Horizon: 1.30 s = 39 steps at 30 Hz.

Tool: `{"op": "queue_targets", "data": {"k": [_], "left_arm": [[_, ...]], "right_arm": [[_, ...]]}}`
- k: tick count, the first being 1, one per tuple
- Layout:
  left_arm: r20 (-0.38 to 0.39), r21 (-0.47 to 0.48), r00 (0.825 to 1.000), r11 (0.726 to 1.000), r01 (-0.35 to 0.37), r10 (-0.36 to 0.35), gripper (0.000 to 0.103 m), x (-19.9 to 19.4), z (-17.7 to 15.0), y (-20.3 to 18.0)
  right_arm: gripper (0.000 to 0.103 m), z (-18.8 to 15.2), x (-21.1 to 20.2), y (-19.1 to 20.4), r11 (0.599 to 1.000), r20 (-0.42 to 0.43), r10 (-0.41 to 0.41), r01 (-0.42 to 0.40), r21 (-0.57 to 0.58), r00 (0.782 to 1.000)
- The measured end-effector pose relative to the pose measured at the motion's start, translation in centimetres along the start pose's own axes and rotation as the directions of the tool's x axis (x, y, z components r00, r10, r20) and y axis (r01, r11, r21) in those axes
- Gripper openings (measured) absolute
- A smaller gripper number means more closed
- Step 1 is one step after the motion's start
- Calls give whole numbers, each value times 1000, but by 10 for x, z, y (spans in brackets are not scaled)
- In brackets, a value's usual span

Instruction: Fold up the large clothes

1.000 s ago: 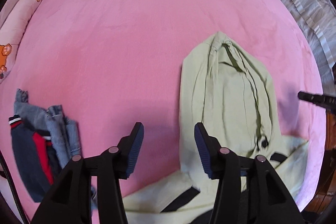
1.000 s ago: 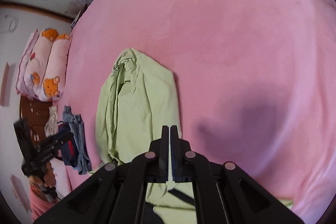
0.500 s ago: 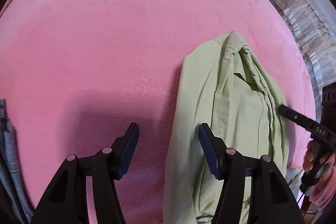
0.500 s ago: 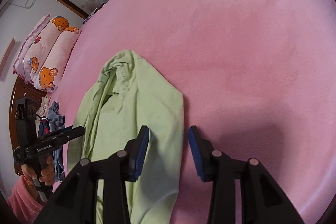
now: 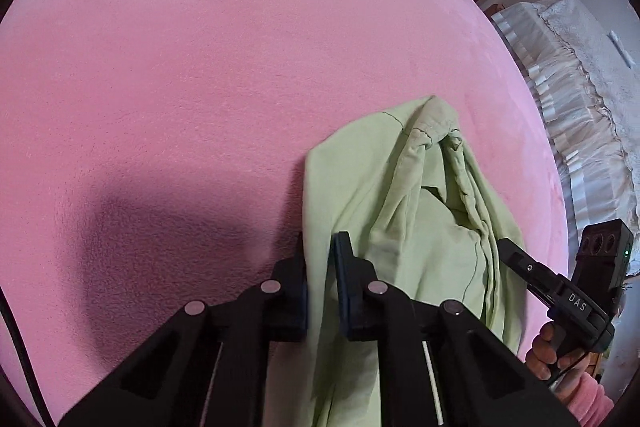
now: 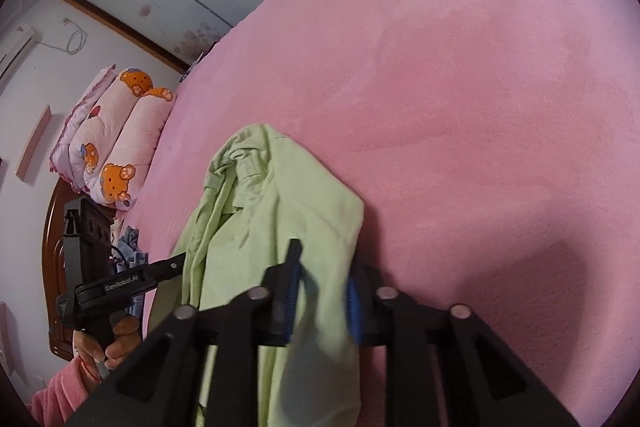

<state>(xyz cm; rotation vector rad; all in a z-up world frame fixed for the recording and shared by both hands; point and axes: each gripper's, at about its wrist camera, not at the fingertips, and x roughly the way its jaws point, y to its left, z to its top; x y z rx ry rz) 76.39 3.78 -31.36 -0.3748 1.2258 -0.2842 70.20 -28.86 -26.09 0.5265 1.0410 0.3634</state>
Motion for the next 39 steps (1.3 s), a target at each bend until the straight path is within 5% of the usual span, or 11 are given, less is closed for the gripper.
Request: {"op": "queue_targets", "data": {"k": [5,11,18,26,39], "left_arm": [[58,55,998,998,5,-9,4,-16,-10,-16],[145,91,983,991,101,-114,4,-81,-31,-28],[198,123,958,975,183,-205,4,-152,-82,-32],[168,191,970,971,145,-178,4,-194,-170,-29],[-6,296,1000,955,17,-15,5,-164,-296,-28]], "right_arm": [[7,-1,-15,19,997,44,-1,5,-79,999],[7,-6,-72,42,987,141,142,-130,-90,980],[6,-38,-132,76,960,157,241,-211,-182,958],[6,-112,-171,104,927,58,227,-197,-319,972],[10,-234,-172,49,983,-108,81,-97,-153,991]]}}
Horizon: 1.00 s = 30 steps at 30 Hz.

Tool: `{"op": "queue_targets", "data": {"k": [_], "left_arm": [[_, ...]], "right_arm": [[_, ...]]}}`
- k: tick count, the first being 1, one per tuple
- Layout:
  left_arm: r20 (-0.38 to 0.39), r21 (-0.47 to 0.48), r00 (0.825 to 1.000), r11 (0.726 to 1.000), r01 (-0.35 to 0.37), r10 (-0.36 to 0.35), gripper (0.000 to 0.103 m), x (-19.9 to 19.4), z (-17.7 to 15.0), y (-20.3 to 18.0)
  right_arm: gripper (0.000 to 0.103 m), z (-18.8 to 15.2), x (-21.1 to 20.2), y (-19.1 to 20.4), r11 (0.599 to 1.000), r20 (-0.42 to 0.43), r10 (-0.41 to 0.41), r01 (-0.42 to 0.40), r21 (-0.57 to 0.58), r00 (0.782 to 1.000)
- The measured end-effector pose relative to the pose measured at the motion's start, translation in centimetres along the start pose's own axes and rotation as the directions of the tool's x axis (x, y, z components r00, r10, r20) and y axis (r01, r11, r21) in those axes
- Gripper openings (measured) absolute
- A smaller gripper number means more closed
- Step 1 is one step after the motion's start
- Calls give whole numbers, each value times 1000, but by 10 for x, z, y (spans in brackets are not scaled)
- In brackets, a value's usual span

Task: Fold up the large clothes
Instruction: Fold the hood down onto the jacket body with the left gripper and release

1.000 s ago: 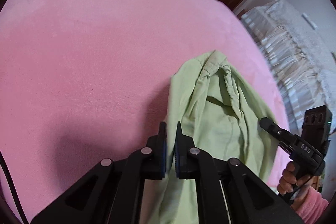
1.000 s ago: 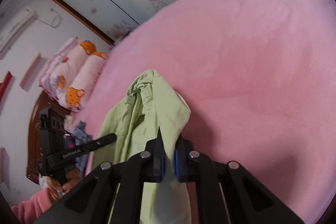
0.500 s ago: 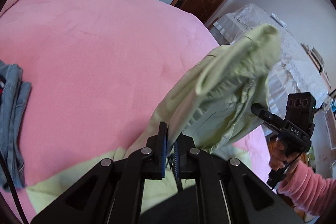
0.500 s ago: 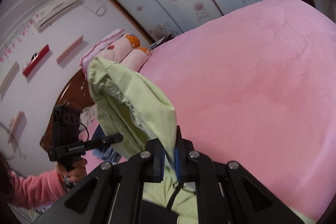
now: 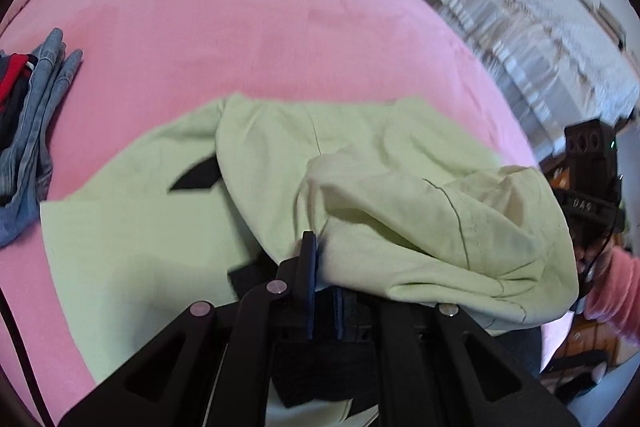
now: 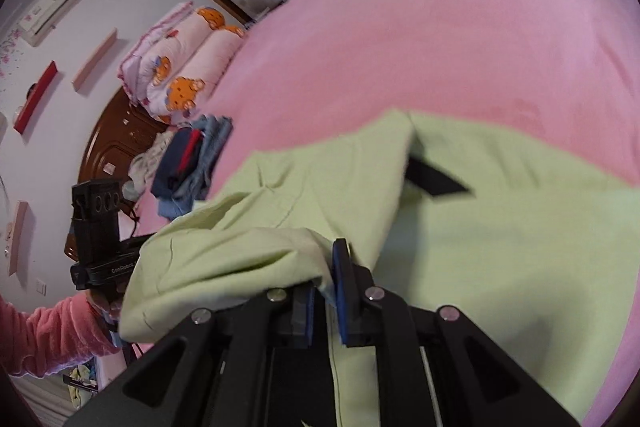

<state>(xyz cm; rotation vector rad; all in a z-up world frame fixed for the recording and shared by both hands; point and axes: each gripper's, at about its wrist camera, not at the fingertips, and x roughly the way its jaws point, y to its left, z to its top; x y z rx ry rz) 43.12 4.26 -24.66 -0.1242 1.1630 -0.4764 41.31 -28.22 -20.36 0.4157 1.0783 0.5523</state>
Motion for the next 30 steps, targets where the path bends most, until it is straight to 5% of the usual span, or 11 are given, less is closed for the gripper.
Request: {"op": "queue_targets", "data": {"k": [6,13,17,20,22,30], "left_arm": [[-38,59,997,996,-67,70,6,2,-48,4],[-56,103,988,985,-135,141,9,-3,-45,-8],[-85,118,979,977,-176,187,21,-13,-41,-13],[-91,119,971,971,-208,220,61,-29,-46,-18],[-77,121,973,971,-208,218,61,-34,-44,-30],[-28,-23,984,984,-176,176,61,-81,-62,-50]], "right_arm": [[10,-36,6,-7,998,-33,-35,37,59,999],[12,-31,9,6,993,-70,-113,115,13,991],[20,-30,3,16,986,-106,-165,163,-28,981],[31,-33,-5,19,979,-145,-203,198,-49,968],[39,-37,-16,21,978,-160,-207,203,-40,965],[39,-56,-61,37,979,-87,-187,193,70,978]]}}
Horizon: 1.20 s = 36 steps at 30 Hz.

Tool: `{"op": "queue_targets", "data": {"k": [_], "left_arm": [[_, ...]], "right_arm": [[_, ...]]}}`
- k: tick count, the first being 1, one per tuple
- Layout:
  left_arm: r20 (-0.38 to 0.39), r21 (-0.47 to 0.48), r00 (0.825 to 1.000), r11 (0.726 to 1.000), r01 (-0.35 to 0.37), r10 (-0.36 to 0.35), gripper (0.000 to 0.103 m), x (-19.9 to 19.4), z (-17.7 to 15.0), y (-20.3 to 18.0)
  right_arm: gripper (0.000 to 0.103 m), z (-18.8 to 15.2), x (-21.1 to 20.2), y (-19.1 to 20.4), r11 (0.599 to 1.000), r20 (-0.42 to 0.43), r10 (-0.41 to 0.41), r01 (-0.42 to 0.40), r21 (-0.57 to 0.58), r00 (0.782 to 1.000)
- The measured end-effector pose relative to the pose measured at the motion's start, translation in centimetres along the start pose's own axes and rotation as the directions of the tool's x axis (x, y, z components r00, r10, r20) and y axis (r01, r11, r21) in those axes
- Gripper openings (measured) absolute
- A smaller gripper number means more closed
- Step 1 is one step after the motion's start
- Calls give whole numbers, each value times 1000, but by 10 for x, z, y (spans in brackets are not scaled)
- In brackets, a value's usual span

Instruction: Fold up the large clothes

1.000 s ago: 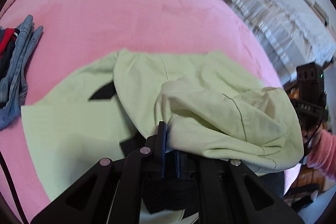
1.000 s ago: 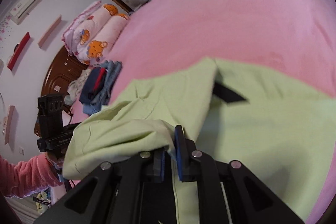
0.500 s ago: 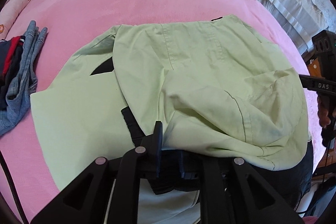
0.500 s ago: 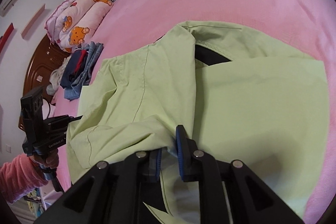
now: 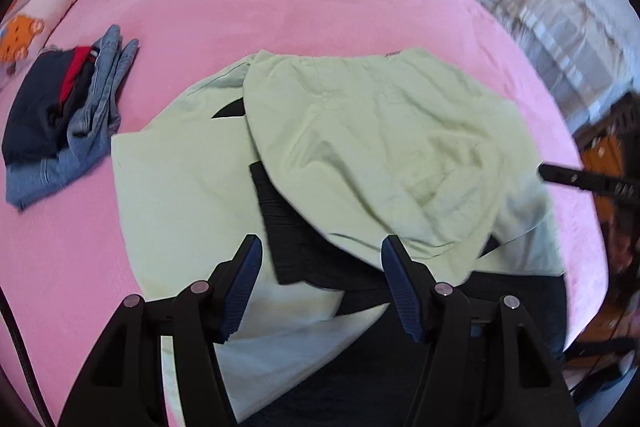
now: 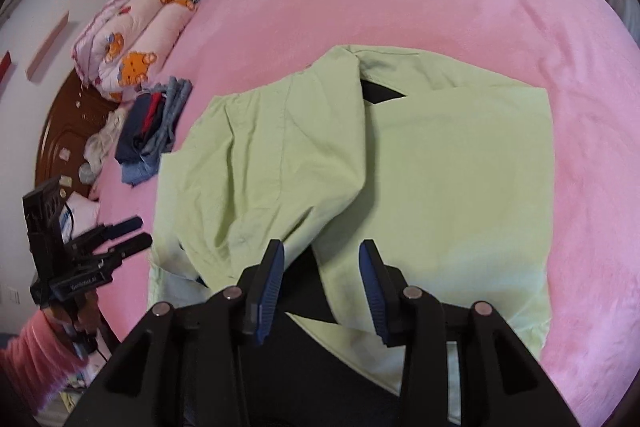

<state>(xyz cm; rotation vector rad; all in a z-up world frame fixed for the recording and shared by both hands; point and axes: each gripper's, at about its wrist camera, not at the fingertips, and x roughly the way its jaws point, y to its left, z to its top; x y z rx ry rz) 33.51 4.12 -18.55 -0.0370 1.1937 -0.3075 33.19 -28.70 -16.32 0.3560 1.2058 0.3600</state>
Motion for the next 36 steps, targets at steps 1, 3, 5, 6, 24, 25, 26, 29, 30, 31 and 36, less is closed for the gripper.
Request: {"op": "queue_targets", "data": {"k": [1,3,5,6,24,25,26,29,30,31,36], "left_arm": [[19,-27,1000,1000,16,-16,60,-3,-2,-4],[44,-67,998,997,43,-41,60,-6,-7,-12],[65,-117,996,990,75,-67,60,0,-11,-20],[69,-129,995,988,84,-76,59,5,-12,-22],[12,-219,997,973,-69,73,15,98,-16,-12],[7,-237,998,970,-54,57,15,99,-15,-9],[8,-261,999,965,-34,38,16,99,-13,-5],[6,-289,1000,957,-25,28,16,96,-6,1],[7,-287,1000,957,-26,29,16,96,-4,3],[10,-282,999,959,-29,33,16,95,0,4],[66,-281,997,960,-19,40,15,89,30,9]], "right_arm": [[39,-3,-2,2,1000,15,18,-18,13,1000],[39,-8,-1,7,996,55,83,-85,36,995],[39,-12,9,13,989,79,136,-140,37,987],[39,-13,14,15,988,84,146,-150,37,986],[0,-16,92,-11,998,65,-21,17,56,998],[0,-16,91,-10,999,67,-23,19,51,997],[0,-16,89,-7,999,71,-34,31,35,997],[0,-12,78,8,997,124,-61,65,-33,990],[0,-9,74,12,997,144,-52,59,-45,988],[0,-5,71,15,998,157,-38,47,-51,987],[0,29,78,25,995,171,-26,43,-92,985]]}}
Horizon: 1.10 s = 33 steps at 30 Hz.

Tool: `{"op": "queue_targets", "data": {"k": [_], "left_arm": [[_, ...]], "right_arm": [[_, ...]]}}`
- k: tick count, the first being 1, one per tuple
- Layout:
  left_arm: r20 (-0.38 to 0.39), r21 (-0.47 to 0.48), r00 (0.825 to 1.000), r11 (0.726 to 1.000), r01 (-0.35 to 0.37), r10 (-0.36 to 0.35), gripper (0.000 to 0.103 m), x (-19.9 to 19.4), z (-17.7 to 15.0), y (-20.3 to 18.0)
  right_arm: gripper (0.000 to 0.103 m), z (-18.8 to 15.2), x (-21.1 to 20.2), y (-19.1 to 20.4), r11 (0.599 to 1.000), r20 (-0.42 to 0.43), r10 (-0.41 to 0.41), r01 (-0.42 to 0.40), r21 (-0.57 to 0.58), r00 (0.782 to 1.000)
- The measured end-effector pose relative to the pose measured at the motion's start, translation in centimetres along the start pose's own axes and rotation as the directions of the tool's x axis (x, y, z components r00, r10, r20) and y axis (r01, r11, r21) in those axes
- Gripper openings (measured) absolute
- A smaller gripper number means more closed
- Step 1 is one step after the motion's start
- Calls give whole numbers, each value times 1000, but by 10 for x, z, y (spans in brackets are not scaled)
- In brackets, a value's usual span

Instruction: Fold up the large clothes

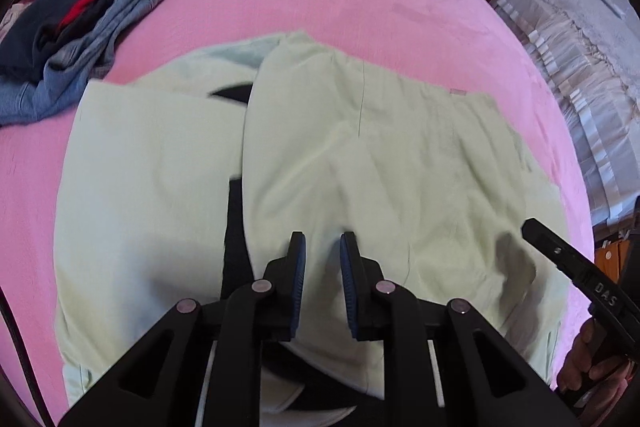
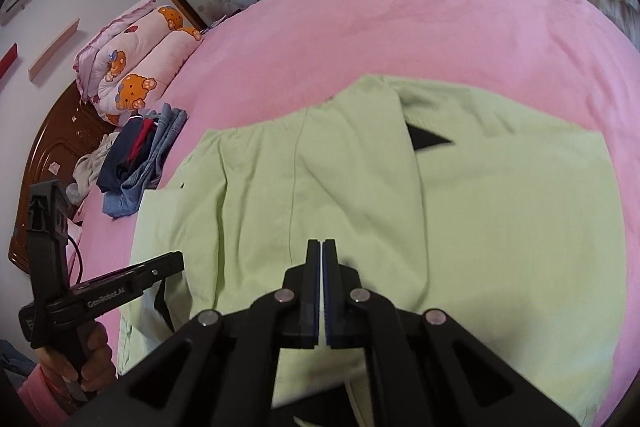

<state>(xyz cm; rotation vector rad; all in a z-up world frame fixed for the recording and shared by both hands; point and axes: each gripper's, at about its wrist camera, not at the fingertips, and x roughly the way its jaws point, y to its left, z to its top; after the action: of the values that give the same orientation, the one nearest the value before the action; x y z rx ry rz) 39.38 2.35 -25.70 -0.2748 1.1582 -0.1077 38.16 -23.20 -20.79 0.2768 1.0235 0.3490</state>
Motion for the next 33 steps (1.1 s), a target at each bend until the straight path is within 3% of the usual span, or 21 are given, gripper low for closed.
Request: {"op": "queue_targets", "data": {"k": [10,21,27,33], "left_arm": [[69,48,996,997,-56,53,16,44,92,-19],[105,-1,993,999,-53,52,12,85,125,-6],[124,38,988,994,-102,97,8,90,128,-8],[141,84,980,985,-152,139,8,84,127,-14]], "right_arm": [[0,73,71,9,996,21,-28,29,-79,999],[0,101,116,-27,997,52,-37,33,72,998],[0,100,112,-43,992,67,-24,15,126,997],[0,102,98,-51,990,90,-72,60,131,993]]}}
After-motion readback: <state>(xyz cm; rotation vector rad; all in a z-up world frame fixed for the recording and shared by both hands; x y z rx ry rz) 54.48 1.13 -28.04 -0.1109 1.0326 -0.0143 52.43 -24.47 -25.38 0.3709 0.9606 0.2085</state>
